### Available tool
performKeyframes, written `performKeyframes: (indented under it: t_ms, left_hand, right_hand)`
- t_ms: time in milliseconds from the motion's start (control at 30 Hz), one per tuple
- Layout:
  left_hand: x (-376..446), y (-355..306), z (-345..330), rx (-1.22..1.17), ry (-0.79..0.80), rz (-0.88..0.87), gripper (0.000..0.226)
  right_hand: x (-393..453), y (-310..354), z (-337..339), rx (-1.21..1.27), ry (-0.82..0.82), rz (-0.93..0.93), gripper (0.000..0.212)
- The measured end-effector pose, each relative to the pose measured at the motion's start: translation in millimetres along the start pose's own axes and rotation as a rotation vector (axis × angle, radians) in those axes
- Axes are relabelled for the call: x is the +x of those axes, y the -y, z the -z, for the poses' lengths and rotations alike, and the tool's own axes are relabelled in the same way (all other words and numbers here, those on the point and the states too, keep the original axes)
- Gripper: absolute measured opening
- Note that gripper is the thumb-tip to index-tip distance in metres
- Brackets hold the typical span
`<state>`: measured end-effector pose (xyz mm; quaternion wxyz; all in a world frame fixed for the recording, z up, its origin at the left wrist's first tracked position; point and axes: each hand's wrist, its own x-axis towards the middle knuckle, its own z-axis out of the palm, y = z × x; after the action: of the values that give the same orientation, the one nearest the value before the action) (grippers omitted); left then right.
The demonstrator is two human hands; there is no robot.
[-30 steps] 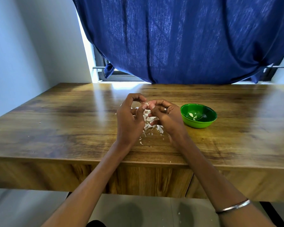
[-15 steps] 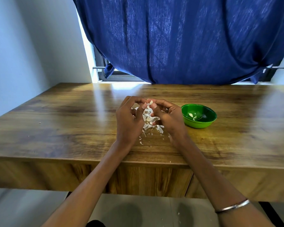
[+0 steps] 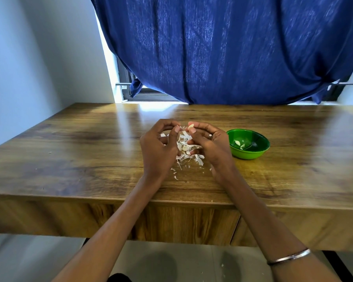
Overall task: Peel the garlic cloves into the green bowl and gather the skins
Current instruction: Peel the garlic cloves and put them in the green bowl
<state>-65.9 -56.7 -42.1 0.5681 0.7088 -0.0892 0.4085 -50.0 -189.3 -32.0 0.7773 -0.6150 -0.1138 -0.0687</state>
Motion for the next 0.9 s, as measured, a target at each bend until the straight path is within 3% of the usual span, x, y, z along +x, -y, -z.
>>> performKeyframes:
  t_ms: [133, 300, 533, 633, 767, 900]
  left_hand:
    - [2.0, 9.7, 1.2, 0.13, -0.018, -0.08, 0.014]
    - [2.2, 18.0, 0.2, 0.404, 0.149, -0.173, 0.029]
    - [3.0, 11.6, 5.3, 0.434, 0.149, -0.12, 0.019]
    - [2.4, 8.0, 5.3, 0.384, 0.077, -0.116, 0.012]
    - [2.5, 10.0, 4.9, 0.416, -0.009, -0.171, 0.015]
    - [7.1, 14.4, 3.5, 0.404, -0.173, -0.113, 0.015]
  right_hand:
    - [0.7, 0.6, 3.1, 0.013, 0.001, -0.005, 0.017]
    - [-0.5, 2.7, 3.9, 0.048, -0.009, -0.024, 0.021]
    - [-4.2, 9.6, 4.6, 0.016, -0.075, 0.042, 0.02]
    - [-1.8, 18.7, 11.7, -0.196, -0.13, 0.143, 0.018]
    - [7.0, 49.7, 47.4, -0.701, -0.172, 0.272, 0.017]
    - [16.5, 67.8, 96.2, -1.118, -0.245, 0.241, 0.013]
